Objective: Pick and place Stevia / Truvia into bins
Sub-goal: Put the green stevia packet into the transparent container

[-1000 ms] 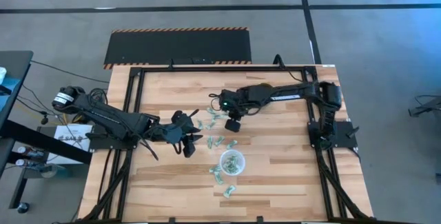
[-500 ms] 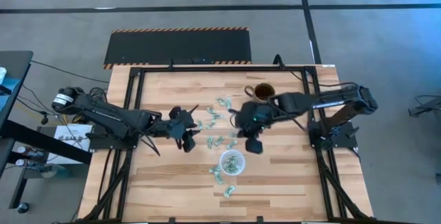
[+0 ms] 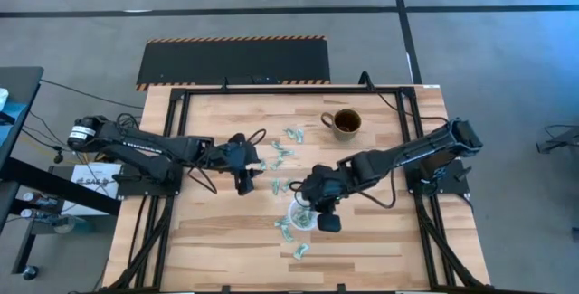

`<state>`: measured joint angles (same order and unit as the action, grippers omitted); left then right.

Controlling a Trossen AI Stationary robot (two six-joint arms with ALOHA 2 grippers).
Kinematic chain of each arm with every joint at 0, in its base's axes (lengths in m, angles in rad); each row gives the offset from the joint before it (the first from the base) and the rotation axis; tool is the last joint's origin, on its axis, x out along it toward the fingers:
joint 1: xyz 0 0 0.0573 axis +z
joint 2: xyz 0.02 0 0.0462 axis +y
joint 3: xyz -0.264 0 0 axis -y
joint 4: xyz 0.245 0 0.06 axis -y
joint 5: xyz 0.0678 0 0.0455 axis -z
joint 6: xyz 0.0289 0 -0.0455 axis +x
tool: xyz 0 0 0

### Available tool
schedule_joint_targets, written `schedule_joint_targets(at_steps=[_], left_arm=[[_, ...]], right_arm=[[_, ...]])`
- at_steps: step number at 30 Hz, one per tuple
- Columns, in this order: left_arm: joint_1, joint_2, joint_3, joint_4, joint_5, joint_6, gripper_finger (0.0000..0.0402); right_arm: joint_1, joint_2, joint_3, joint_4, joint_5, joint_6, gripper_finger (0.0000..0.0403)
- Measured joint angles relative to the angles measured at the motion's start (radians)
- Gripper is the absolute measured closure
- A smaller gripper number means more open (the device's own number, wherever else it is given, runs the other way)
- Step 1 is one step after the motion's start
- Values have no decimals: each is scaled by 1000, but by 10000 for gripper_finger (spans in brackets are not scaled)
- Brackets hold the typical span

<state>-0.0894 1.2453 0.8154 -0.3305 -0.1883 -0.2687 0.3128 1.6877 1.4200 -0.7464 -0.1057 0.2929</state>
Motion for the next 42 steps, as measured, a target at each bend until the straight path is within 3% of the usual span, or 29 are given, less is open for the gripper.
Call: schedule_joint_targets(at_steps=[5,9,12,16,24,30,34,42], left_arm=[[1,22,2,22,2,30,210],[0,95,2,61,85,86,189],[-6,171,10,75,148,160,183],[-8,250,37,79,158,255,182],[-8,396,106,52,163,458,182],[-6,497,148,49,165,467,182],[-4,529,171,52,157,446,182],[-4,559,175,36,186,414,182]], right_arm=[[-13,-10,0,-3,3,15,367],[-30,-38,1,-64,28,15,367],[-23,-60,0,-158,102,20,368],[19,-113,-14,-248,221,75,372],[122,-297,-161,-243,398,323,376],[204,-383,-219,-236,493,493,378],[247,-397,-221,-233,558,527,381],[254,-391,-222,-235,580,529,386]])
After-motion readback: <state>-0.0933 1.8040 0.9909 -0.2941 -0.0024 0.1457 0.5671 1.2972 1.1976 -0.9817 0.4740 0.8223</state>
